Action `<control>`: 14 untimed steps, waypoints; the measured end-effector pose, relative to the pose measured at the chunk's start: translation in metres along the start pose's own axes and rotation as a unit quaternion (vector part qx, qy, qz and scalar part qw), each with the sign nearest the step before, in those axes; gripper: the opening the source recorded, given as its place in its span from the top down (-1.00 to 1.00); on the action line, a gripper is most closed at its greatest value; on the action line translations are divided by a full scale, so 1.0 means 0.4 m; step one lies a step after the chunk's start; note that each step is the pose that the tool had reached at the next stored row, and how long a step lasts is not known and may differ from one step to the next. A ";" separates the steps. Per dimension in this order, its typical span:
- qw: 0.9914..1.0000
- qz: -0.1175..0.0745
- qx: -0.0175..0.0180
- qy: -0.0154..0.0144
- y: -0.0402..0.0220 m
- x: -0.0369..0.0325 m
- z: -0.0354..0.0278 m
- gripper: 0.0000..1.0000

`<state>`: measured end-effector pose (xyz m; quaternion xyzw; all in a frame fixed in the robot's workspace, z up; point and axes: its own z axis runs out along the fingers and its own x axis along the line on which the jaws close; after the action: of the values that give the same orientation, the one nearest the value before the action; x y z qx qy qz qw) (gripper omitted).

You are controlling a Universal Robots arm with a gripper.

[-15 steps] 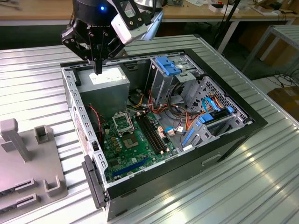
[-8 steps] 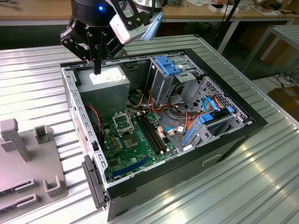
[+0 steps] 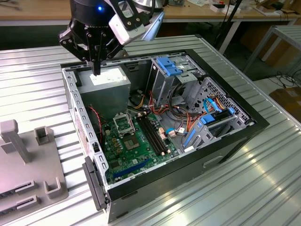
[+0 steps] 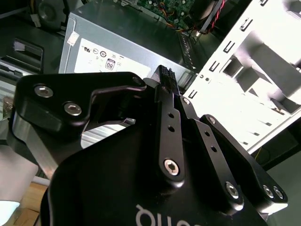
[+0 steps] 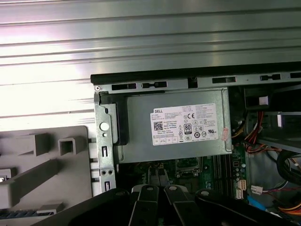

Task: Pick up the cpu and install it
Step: 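Reach for the cpu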

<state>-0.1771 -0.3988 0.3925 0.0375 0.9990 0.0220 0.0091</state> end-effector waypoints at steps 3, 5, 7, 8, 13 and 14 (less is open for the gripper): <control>1.000 0.000 0.000 0.000 0.000 0.001 0.000 0.79; 1.000 0.000 0.000 0.000 0.000 0.003 0.000 0.79; 1.000 0.000 0.000 0.000 0.000 0.004 0.000 0.79; 1.000 0.000 0.000 0.000 0.000 0.004 0.000 0.79; 1.000 0.000 0.000 0.000 -0.001 0.008 0.000 0.79; 1.000 0.000 0.000 0.000 -0.001 0.009 0.000 0.79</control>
<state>-0.1807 -0.3988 0.3924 0.0375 0.9990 0.0220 0.0087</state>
